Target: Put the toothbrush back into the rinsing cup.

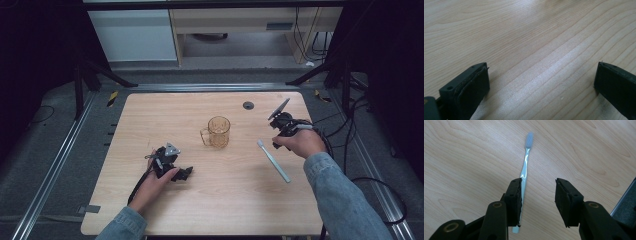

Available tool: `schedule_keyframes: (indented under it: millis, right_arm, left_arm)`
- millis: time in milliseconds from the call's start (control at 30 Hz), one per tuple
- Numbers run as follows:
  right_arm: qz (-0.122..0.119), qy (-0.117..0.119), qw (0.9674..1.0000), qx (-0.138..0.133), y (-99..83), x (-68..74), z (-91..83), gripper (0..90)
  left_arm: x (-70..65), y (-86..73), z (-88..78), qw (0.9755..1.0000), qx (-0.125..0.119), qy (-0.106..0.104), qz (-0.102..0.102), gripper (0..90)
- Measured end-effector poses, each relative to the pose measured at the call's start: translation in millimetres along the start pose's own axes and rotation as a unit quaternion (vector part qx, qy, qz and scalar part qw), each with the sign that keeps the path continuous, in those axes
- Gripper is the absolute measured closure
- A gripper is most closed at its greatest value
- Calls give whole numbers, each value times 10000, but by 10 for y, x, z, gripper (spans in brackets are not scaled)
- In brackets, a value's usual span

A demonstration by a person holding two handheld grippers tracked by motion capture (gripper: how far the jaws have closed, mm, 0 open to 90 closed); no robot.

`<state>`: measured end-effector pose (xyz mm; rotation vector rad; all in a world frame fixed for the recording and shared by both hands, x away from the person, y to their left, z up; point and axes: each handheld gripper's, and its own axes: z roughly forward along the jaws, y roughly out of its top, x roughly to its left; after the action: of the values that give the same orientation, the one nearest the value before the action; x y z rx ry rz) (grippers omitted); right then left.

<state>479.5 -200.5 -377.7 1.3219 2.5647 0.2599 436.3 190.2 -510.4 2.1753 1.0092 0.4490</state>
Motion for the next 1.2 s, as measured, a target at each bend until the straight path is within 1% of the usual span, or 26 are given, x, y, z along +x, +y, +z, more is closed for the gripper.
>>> schedule_keyframes:
  millis: [167, 300, 400, 600, 633, 667, 733, 833, 933, 1133, 1200]
  right_arm:
    - [99, 114, 9999, 37, 37, 6, 39, 572]
    - [105, 104, 9999, 69, 46, 5, 67, 566]
    - [173, 130, 9997, 111, 59, 11, 94, 563]
    - [164, 229, 9993, 225, 79, 34, 156, 604]
    - [198, 269, 9991, 249, 85, 47, 183, 625]
    - [198, 269, 9991, 249, 85, 47, 183, 625]
    - [182, 309, 9990, 274, 91, 62, 243, 651]
    - [170, 330, 9987, 336, 97, 76, 285, 678]
    - [163, 313, 9986, 382, 101, 81, 342, 691]
    - [258, 340, 9982, 431, 69, 87, 476, 705]
    - [293, 387, 9978, 458, 54, 84, 534, 705]
  left_arm:
    - [-1, 0, 1, 10000, -1, 0, -6, 0]
    - [-1, 0, 1, 10000, -1, 4, -6, 0]
    - [-4, 2, 2, 10000, -1, 18, -19, 0]
    - [-5, 2, 3, 10000, -1, 20, -27, 0]
    - [-5, 2, 3, 10000, 0, 20, -26, 0]
    - [-6, 2, 3, 10000, -2, 21, -26, 0]
    - [-5, 3, 3, 10000, 0, 21, -26, 0]
    - [-5, 3, 3, 10000, 0, 20, -26, 0]
    - [-5, 3, 3, 10000, 0, 24, -23, 0]
    - [-6, 3, 4, 10000, 0, 19, -27, 0]
    - [-5, 3, 3, 10000, 5, 16, -25, 0]
